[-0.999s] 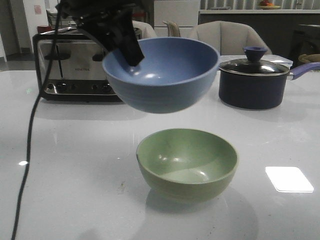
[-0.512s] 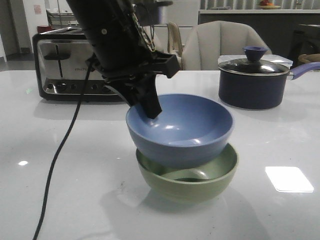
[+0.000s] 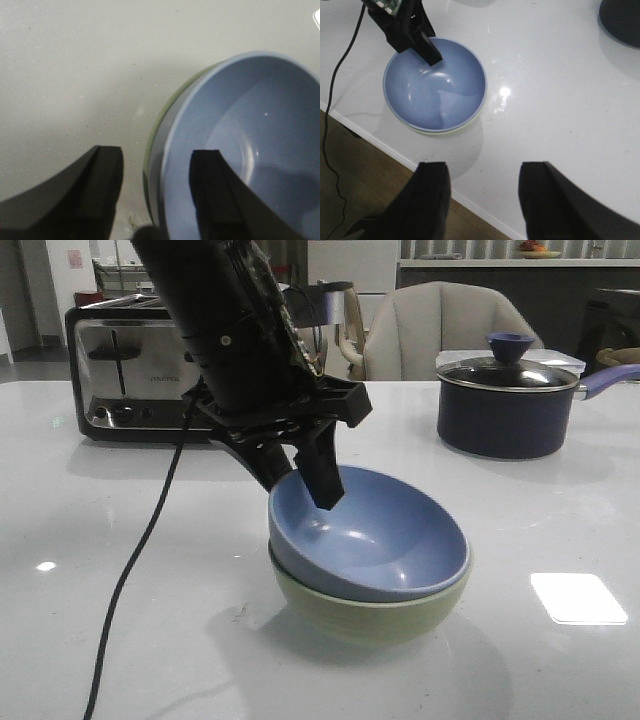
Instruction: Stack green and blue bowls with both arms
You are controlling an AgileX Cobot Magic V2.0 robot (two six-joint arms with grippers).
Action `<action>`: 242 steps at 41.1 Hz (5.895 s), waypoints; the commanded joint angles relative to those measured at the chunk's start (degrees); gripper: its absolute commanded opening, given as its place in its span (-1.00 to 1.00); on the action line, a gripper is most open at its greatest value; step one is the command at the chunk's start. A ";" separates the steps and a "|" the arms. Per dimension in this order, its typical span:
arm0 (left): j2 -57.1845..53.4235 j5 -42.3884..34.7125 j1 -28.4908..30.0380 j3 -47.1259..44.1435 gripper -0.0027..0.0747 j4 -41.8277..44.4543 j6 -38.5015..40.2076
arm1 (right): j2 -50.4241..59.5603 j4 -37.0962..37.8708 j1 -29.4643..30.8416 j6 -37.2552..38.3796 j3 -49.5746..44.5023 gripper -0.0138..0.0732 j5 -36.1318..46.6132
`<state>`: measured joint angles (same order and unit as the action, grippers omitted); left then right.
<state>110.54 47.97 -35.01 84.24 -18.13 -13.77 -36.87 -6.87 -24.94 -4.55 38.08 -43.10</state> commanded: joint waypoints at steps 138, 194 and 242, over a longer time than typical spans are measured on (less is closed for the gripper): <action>-102.34 -26.06 23.47 -67.01 -0.67 13.61 3.50 | 0.06 0.16 0.02 -0.46 1.27 -0.60 2.20; -112.09 -48.59 32.55 -85.66 -0.67 18.52 14.23 | 0.06 0.16 0.02 -0.46 1.27 -0.60 2.16; -112.09 -48.37 32.45 -85.66 -0.67 18.52 14.23 | 8.71 0.17 9.46 -0.46 -8.37 -0.60 7.73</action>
<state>-0.23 4.76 -2.47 -0.23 0.87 0.00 -31.57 -7.00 -19.99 -4.55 31.93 -42.23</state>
